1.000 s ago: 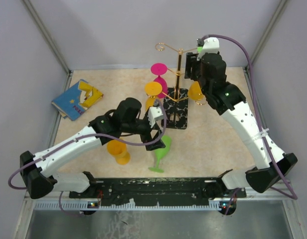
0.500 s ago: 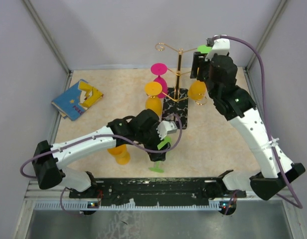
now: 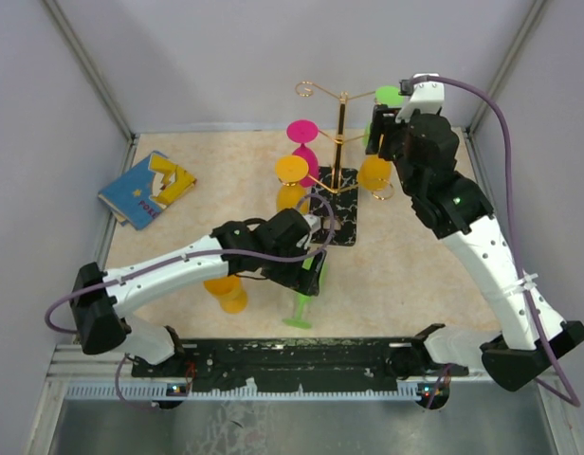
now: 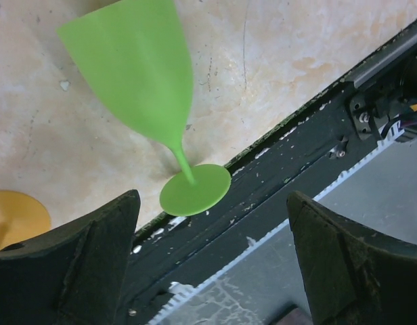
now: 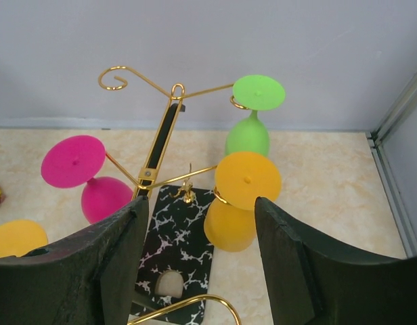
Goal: Place the wine glass upside down on the wine glass rack
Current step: Pick up the wine glass at the center of the board.
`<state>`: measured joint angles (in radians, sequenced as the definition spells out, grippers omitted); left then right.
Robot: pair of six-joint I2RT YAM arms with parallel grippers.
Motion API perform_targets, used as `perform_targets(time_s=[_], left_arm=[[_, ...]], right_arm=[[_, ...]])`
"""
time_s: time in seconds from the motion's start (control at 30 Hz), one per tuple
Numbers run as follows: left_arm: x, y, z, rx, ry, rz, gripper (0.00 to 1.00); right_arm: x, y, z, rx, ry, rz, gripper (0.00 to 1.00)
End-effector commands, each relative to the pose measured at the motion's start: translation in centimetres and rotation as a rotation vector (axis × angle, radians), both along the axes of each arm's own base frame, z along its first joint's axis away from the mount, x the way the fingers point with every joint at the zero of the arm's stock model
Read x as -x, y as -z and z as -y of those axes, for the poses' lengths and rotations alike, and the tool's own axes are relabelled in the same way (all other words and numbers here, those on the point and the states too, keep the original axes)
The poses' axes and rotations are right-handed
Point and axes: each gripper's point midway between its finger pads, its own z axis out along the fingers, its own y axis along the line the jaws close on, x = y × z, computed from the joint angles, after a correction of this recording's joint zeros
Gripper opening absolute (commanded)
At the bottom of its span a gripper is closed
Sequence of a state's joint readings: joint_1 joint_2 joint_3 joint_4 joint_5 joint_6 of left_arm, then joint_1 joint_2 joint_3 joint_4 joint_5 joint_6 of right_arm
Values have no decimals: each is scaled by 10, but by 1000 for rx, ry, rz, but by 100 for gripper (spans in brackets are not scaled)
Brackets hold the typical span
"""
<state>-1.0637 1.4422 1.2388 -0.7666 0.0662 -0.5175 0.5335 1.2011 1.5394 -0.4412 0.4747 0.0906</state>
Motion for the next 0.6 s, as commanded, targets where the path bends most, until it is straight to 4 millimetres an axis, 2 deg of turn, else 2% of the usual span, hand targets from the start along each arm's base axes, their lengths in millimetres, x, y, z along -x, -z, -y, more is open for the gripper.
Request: perform_targets(time_s=[0.0,0.17,0.4,0.57], left_arm=[[7,9,2,-95,-134,-75,94],[21,14,10,-106,-78,-66,93],[57,28,-3,-145,121,48,89],[54,40,-18,-214,201,179,88]], right_arm=[[7,-22,4,-42,-10,74,64],[12,-21,5,-45,-19,82,64],[13,-15,4,-38,-29,84,64],[11,-11,0,-37,-49,78,64]])
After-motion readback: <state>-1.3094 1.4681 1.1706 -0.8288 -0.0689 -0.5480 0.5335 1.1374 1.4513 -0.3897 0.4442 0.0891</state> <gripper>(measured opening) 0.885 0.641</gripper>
